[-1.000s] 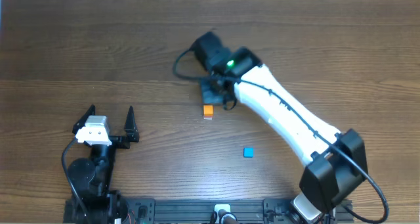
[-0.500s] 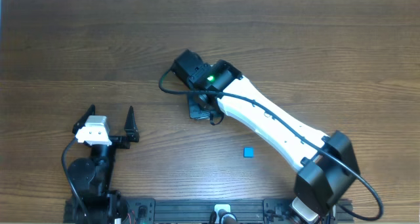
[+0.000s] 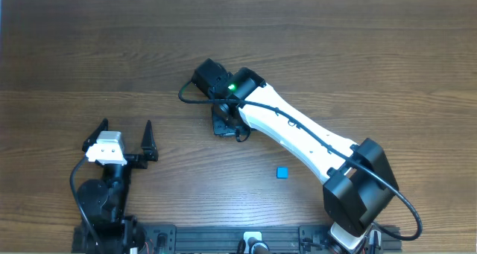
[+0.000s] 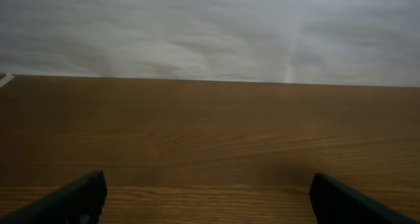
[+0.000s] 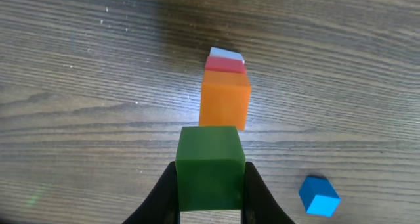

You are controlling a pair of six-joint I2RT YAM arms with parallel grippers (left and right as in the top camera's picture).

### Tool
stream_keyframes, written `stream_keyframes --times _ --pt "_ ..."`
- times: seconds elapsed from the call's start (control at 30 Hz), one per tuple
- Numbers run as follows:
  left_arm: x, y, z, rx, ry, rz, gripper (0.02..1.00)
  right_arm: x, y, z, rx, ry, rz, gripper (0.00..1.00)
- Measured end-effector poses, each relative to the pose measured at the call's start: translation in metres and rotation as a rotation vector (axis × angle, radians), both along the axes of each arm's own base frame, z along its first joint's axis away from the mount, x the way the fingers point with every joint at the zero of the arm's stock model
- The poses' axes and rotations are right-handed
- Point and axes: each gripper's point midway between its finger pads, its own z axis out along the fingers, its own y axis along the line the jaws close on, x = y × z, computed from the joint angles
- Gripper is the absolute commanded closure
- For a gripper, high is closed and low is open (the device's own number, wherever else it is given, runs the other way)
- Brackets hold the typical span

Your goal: Stack Cubes

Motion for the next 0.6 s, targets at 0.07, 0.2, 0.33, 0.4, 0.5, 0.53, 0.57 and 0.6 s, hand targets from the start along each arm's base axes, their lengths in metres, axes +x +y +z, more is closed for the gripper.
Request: stream_keyframes --times 0.07,0.2,0.33,0.4,0.5,0.53,0.57,0.6 --pt "0.0 0.0 0.0 0.0 0.0 0.0 0.02 0.001 -0.001 0.0 -0.004 -0.004 -0.003 0.989" --pt "0.0 0.0 0.0 0.0 0.0 0.0 0.018 0.004 -0.004 0.0 -0.009 -0.01 -0.022 0.989" --pt "0.0 0.0 0.0 0.0 0.0 0.0 0.018 0.011 -0.004 -0.001 0.0 -0.024 -0.038 0.991" --pt "0.0 0.0 0.0 0.0 0.0 0.0 0.018 0.013 -0.004 -0.004 -0.001 -0.023 -0.041 0.991" --pt "0.0 0.0 0.0 0.0 0.0 0.0 0.018 0.013 -0.004 -0.01 -0.013 -0.011 -0.043 0.989" --pt "0.0 0.0 0.0 0.0 0.0 0.0 0.02 0.013 -0.004 -0.011 -0.015 -0.009 -0.042 0.989" --pt "0.0 0.0 0.0 0.0 0.0 0.0 0.018 0.013 -0.004 -0.012 -0.017 -0.006 -0.042 0.989" --pt "0.0 0.0 0.0 0.0 0.0 0.0 0.018 0.013 -0.004 -0.013 -0.018 -0.006 -0.042 0.989"
